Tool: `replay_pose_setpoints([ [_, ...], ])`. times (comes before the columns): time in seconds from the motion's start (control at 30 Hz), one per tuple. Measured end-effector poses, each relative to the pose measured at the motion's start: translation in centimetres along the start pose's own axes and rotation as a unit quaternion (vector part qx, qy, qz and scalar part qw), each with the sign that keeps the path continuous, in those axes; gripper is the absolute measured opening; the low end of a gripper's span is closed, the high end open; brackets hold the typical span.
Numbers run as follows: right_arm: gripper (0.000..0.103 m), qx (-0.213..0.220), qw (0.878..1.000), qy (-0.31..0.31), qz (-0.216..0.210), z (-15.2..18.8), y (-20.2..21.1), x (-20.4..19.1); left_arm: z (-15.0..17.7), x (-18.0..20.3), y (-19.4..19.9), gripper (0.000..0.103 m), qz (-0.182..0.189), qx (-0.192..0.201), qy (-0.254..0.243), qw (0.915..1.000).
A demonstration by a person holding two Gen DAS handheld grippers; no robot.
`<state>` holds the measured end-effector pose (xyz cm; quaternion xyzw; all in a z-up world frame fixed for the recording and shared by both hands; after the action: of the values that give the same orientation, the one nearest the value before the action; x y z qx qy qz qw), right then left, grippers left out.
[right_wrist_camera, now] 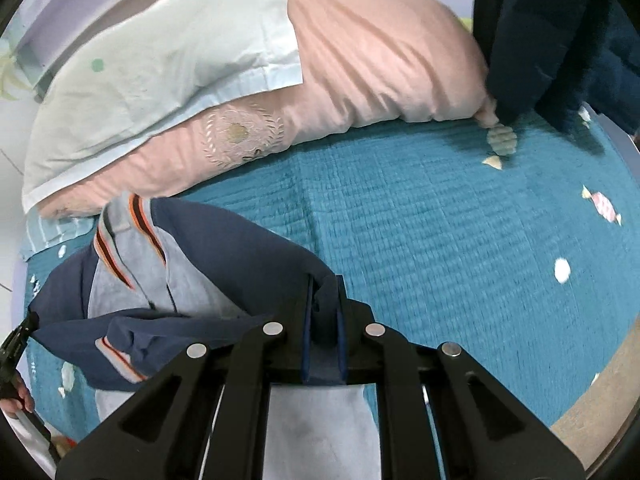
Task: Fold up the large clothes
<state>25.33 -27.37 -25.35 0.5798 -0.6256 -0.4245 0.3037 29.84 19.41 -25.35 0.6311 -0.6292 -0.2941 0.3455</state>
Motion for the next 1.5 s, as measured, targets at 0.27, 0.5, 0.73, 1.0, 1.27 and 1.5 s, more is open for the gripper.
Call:
replay_pose_setpoints([
  [0.27, 0.009, 0.027, 1.0, -0.004, -0.008, 8.3, 5.8, 1.5, 6.4, -1.6, 6.0, 0.005, 0.017, 0.022, 0.021, 0.9994],
  [0.5, 0.009, -0.029, 0.999, -0.04, -0.018, 18.2, 4.8, 3.8, 15.4, -2.9, 8.2, 0.005, 0.026, -0.013, 0.042, 0.9987],
  [0.73, 0.013, -0.127, 0.99, -0.057, 0.009, 26.1, -0.2, 5.2, 24.8, -3.6, 6.4, 0.004, 0.013, -0.088, 0.066, 0.9938],
  [1.0, 0.064, -0.148, 0.987, -0.044, 0.034, 26.0, 1.8, 5.3, 25.0, -3.5, 7.4, 0.02, -0.004, -0.101, 0.029, 0.9944],
  [1.27, 0.065, -0.114, 0.99, -0.085, -0.021, 25.5, 5.5, 4.8, 25.6, -4.2, 10.9, 0.041, 0.019, -0.105, 0.071, 0.9918],
  [1.5, 0.065, -0.165, 0.981, -0.09, -0.049, 25.2, 1.0, 1.2, 24.5, 0.2, 11.0, 0.041, 0.097, -0.12, 0.121, 0.9805],
])
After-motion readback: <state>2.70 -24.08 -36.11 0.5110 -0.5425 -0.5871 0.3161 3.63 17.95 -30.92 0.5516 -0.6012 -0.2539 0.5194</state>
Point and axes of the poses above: each gripper's, at about its wrist camera, not at the fingertips, and y roughly against the way its jaws point, x to its right, z to its underside, the point moved 3 cm from there along -y, roughly the way its jaws point, and after that the axes turned 4 degrees about y, right-handed, at the moved point
